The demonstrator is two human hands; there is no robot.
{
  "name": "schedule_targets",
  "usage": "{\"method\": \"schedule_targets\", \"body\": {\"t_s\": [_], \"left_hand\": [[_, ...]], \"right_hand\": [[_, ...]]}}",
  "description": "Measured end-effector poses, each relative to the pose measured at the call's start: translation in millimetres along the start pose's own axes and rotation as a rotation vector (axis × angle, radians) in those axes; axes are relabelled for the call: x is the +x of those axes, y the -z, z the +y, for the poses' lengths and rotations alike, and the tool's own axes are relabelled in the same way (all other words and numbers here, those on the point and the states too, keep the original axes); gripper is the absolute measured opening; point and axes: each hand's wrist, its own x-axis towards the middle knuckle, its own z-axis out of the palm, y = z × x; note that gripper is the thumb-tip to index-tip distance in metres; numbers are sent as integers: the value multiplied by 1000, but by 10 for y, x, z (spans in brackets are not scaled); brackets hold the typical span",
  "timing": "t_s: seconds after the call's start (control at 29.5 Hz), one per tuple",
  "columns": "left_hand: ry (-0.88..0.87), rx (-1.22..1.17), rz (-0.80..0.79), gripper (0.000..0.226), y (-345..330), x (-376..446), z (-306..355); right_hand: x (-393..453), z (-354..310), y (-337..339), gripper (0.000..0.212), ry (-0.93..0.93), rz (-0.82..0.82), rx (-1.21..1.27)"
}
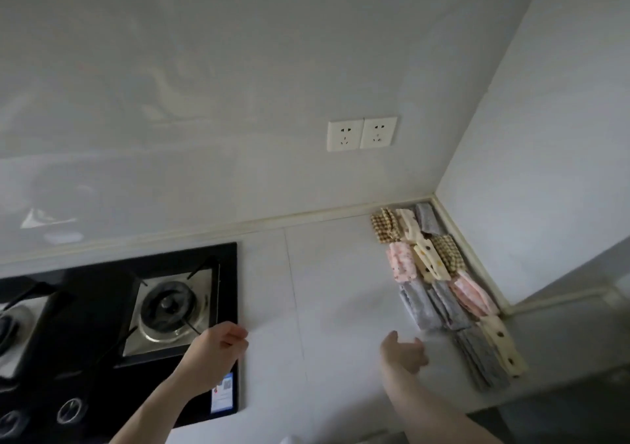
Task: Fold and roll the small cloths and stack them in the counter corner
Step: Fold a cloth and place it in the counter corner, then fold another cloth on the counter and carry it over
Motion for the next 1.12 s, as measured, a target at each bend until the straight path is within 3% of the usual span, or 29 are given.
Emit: {"method": "schedule_targets", "body": {"t_s": [0.24, 0.47, 0.81, 1.12], "left_hand": [[169, -73, 153, 21, 352, -778, -870], [269, -213, 309, 25, 938, -1863, -1750], [349, -319, 612, 20, 1680, -3520, -3367], [449, -438, 746, 17, 2101, -3974, -4188]], "right_hand": [[-1233, 322, -697, 57, 711, -484, -547], [-3044, 375, -1282, 42, 1057, -874, -483], [-5287, 1092, -1729, 40, 1261, -1240, -555], [-6486, 1256, -2413, 38, 1374, -1389, -608]]}}
